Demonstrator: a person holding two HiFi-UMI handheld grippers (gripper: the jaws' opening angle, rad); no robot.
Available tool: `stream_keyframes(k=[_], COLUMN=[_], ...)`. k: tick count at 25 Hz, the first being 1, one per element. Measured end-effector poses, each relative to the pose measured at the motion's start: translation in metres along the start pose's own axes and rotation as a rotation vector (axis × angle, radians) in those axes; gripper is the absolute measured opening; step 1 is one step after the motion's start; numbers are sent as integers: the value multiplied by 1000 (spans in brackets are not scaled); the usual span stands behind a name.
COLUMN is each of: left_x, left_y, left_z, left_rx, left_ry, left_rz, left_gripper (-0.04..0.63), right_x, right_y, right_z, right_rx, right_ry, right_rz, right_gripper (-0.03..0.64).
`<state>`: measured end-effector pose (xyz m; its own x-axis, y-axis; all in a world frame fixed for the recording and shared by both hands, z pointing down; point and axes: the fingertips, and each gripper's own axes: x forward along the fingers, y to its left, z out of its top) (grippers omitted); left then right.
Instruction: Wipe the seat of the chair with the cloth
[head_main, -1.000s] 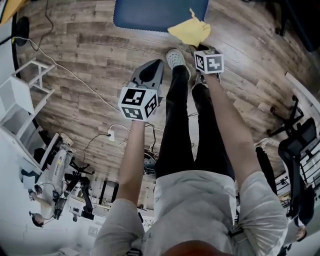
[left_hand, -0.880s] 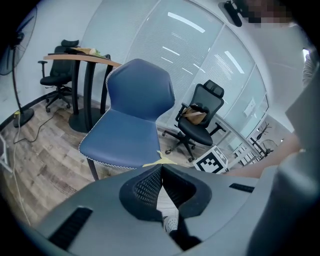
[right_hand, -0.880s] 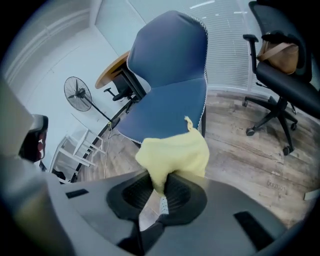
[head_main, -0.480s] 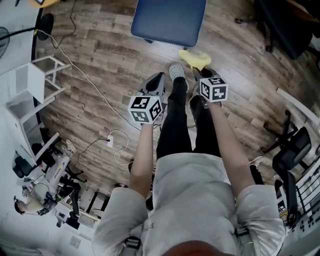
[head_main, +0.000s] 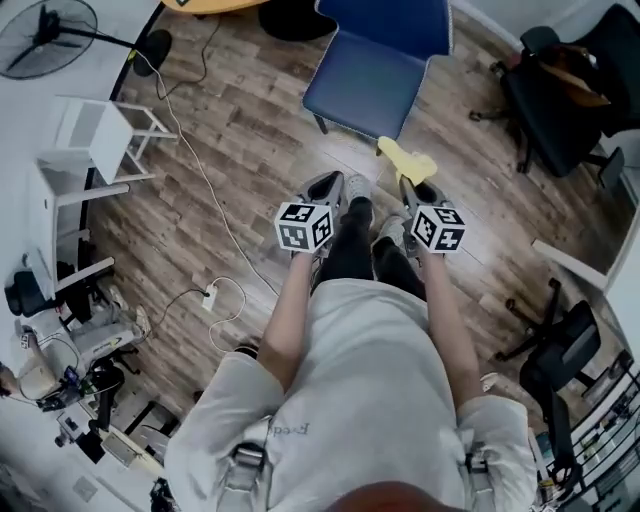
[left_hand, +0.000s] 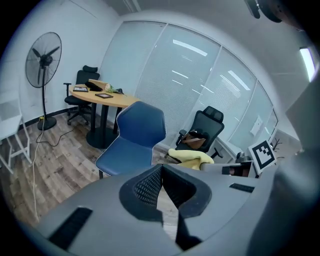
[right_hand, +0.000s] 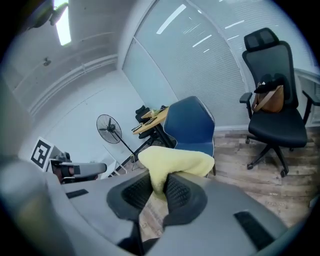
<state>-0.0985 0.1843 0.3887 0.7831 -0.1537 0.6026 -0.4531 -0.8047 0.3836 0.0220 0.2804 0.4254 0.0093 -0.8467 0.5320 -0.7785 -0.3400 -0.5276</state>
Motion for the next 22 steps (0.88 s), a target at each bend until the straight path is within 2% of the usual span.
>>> stream_keyframes(k=[6, 8, 13, 18, 22], left_x=[-31, -36, -60, -80, -88], left_y=[-13, -20, -28, -35, -28], left_z=[35, 46, 71, 74, 71], left_rx=[-5, -14, 21, 51, 41], left_ry=[-63, -90, -146, -167, -169], left_rz=[18, 22, 20, 28, 49], left_gripper=[26, 26, 26, 26, 26], right_x=[-48, -66, -85, -86, -86], right_y=[23, 19, 23, 38, 56], right_z=[30, 31, 29, 31, 34], right_rx=[-30, -24, -29, -110, -165], right_ry=[-73, -89, -101, -87, -86], right_rz=[17, 4, -2, 34, 56], right_gripper=[64, 64, 64, 64, 64])
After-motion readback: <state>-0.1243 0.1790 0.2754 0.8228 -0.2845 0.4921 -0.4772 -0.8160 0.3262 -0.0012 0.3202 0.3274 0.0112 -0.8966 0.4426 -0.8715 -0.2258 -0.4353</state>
